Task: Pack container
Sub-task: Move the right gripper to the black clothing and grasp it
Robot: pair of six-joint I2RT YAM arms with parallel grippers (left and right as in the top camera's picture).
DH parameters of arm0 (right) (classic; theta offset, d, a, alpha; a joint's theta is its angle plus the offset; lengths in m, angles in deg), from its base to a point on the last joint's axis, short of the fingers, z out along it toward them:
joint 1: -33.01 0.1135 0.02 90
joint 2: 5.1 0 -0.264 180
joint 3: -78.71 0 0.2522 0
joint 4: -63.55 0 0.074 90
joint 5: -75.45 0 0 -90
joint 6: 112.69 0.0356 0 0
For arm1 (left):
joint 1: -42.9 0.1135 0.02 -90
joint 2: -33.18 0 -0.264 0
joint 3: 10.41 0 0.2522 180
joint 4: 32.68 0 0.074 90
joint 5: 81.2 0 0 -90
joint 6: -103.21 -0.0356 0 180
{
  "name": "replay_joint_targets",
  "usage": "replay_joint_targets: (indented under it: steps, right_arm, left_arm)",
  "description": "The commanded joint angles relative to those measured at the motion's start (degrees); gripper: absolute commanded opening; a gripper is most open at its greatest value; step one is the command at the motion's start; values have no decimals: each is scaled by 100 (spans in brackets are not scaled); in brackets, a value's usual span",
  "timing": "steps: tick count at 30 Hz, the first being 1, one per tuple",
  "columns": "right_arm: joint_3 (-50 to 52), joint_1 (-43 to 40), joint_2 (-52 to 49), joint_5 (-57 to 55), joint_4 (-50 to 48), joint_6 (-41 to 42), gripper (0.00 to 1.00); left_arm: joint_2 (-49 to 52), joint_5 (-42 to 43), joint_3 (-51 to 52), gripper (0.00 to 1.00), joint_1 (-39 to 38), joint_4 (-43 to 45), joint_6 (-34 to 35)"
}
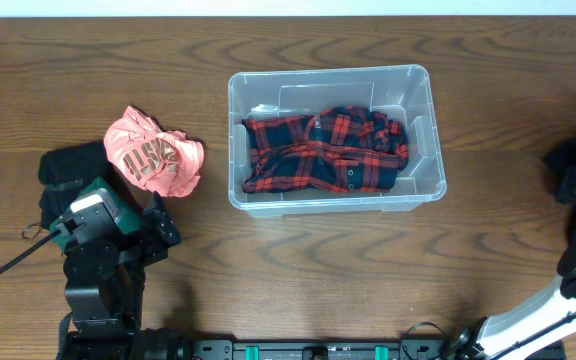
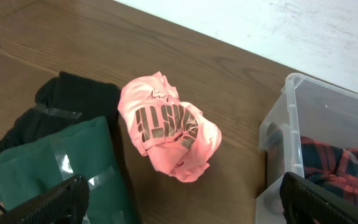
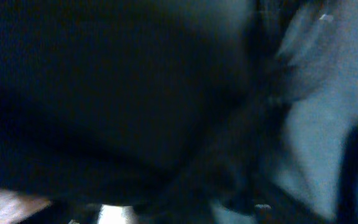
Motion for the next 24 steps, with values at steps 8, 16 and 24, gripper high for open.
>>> replay_joint_targets:
  steps: [8, 16, 24]
  right_arm:
    - [57, 46, -142, 546, 212, 197, 1]
    - [-199, 1390, 1158, 1117, 275, 133, 1]
    - [-258, 2990, 2736, 758, 295, 68, 1]
  left_arm:
    - [0, 39, -92, 98, 35, 20, 33]
    - [0, 39, -92, 98, 35, 17, 35]
    - [0, 37, -92, 98, 35, -70, 33]
